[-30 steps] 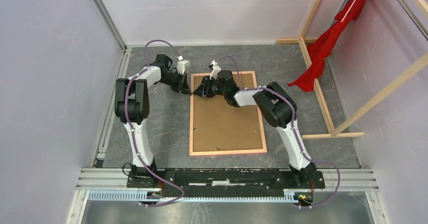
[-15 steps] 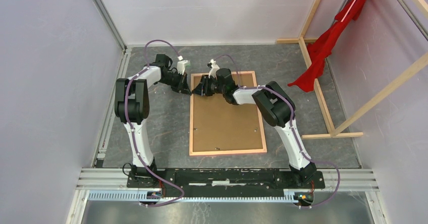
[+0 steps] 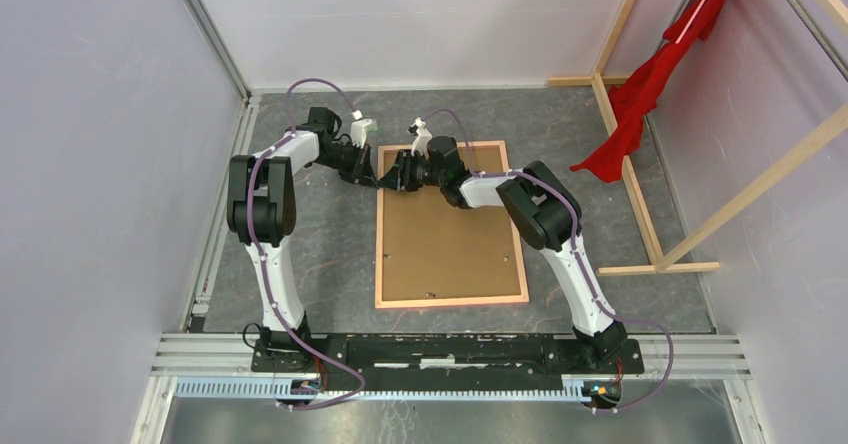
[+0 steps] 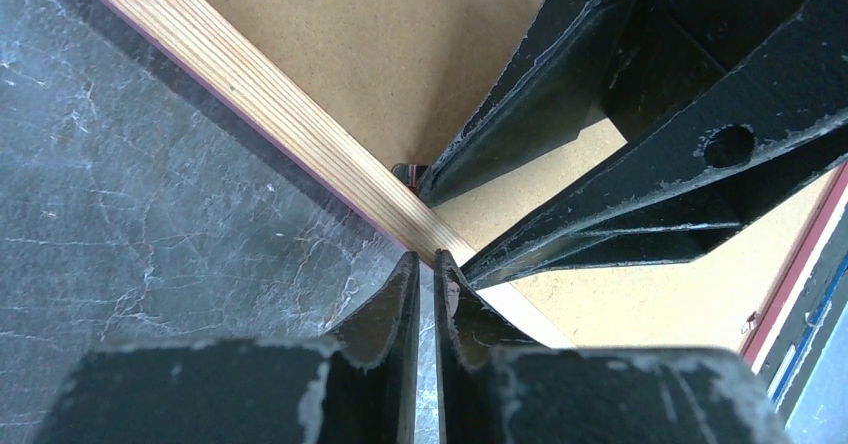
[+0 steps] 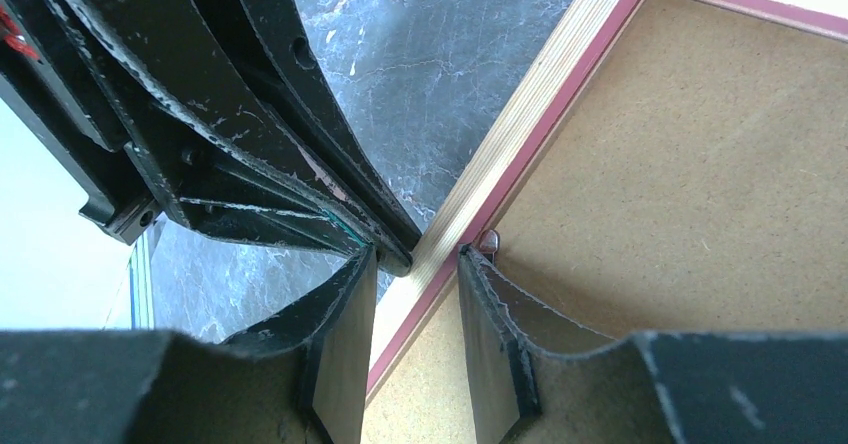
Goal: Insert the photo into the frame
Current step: Install the photo frame at the center of the board.
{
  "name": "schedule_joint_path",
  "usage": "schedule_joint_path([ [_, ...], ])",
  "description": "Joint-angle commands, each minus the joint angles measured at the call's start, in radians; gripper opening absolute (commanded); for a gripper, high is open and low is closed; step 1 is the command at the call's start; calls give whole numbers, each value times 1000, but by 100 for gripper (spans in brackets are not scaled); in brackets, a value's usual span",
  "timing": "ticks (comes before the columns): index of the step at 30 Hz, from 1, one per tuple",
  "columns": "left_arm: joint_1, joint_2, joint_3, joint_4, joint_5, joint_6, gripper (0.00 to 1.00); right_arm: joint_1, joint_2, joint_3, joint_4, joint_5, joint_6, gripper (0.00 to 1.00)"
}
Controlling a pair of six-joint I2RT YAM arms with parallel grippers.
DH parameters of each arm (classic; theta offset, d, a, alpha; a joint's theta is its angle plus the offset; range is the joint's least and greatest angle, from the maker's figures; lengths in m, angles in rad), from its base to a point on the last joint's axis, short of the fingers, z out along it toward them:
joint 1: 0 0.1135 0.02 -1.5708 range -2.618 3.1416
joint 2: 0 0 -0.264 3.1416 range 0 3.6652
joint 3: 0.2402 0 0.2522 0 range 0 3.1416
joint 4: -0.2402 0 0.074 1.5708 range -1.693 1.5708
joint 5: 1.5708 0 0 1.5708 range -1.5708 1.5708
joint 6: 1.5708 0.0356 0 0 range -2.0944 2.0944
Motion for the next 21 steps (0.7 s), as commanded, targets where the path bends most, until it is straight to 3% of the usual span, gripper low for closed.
schedule_joint_path([
  [1,-38,30,-14,-28,-61,83,14,-26,9,11,9,12,-28,42],
  [12,-38,34,-10,-37,-72,87,13,-62,8,41,-11,-35,-43,42],
  [21,-38,39,-9,-40,-72,91,13,-84,-17,41,249,-215,154,42],
])
